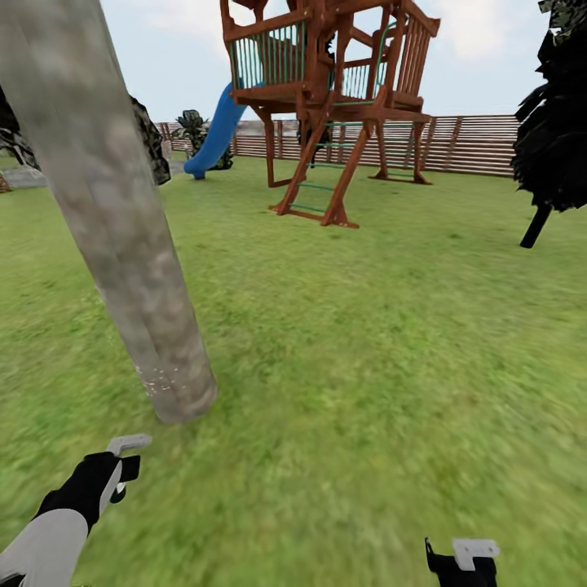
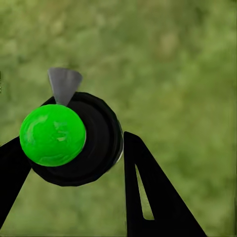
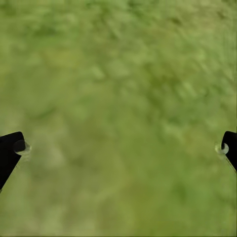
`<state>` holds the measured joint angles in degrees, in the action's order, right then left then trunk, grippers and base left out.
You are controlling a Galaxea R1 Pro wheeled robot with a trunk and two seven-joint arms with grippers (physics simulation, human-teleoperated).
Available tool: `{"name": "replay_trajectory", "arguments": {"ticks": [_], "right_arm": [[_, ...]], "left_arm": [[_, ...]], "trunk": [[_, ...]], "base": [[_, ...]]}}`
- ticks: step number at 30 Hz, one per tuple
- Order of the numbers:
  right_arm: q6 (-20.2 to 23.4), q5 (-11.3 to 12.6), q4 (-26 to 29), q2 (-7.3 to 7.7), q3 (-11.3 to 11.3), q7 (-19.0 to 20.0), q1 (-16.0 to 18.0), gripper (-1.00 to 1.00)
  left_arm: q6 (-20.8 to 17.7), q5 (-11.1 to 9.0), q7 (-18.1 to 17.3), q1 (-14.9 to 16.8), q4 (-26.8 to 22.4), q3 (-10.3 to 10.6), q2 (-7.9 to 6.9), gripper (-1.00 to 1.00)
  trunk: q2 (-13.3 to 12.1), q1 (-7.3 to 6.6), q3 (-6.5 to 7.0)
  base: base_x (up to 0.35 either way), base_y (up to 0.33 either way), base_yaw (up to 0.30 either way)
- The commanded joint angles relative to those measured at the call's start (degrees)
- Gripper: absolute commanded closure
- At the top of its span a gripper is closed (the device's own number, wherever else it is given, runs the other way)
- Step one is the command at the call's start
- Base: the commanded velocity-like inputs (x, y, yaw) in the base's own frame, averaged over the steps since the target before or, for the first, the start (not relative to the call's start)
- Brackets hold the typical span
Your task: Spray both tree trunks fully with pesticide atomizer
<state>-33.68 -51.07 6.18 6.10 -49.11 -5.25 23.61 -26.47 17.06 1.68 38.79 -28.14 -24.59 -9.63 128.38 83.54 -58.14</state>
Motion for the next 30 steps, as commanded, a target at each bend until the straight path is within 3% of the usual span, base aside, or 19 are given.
{"name": "replay_trajectory", "arguments": {"ticks": [1, 30], "right_arm": [[-0.2, -0.6, -0.1, 0.04, -0.2, -0.5, 0.0, -1.00], [-0.2, -0.6, -0.1, 0.05, -0.2, -0.5, 0.0, -1.00]], "left_arm": [[-0.3, 0.2, 0.0, 0.1, -0.1, -0.2, 0.05, 1.00], [-0.2, 0.1, -0.2, 0.1, 0.1, -0.2, 0.21, 1.00]], "trunk": [[0.0, 0.01, -0.05], [0.0, 0.01, -0.05]], "base": [[0.198, -0.231, 0.277], [0.197, -0.231, 0.267]]}}
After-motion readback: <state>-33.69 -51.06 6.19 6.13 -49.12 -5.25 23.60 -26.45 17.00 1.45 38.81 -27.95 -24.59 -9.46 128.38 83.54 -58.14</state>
